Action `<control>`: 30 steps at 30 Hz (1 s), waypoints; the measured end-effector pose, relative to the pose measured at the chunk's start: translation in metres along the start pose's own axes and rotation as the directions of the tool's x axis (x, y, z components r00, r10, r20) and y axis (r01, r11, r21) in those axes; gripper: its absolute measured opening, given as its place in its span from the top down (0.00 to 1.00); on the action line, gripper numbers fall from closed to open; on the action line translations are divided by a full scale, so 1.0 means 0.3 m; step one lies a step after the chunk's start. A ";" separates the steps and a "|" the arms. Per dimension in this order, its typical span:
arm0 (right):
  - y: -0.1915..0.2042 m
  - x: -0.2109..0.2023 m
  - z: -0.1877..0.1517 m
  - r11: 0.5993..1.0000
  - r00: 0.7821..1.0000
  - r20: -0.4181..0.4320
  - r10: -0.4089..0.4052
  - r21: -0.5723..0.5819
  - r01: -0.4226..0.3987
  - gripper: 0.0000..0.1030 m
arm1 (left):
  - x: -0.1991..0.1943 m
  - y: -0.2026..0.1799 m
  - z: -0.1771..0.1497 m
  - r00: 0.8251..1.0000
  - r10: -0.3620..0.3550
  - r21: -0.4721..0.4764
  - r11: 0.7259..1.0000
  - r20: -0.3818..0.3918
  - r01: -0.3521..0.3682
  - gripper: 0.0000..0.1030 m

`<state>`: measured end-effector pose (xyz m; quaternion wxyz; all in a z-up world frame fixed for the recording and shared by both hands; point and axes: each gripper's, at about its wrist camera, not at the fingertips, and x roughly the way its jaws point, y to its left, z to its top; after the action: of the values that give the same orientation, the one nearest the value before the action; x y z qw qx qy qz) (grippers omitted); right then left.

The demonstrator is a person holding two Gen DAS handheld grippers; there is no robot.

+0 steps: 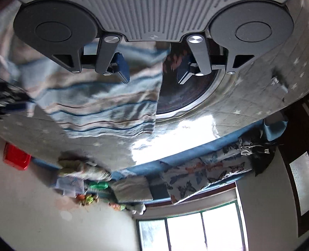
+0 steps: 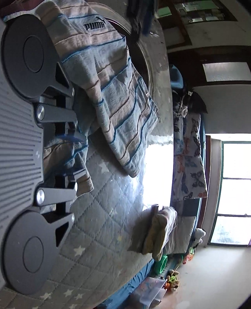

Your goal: Fold clothes

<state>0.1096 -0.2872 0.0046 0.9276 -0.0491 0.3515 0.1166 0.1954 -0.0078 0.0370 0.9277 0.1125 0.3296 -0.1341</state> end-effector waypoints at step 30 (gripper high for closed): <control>0.001 0.044 0.008 0.998 0.999 -0.046 -0.016 -0.067 0.013 0.61 | -0.052 0.222 -0.046 0.965 0.262 -0.189 0.947 -0.006 -0.258 0.94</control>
<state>0.1205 -0.2842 -0.0024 0.9178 -0.0852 0.3687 0.1203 0.1974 0.0615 0.0445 0.9469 0.0652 0.3141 0.0199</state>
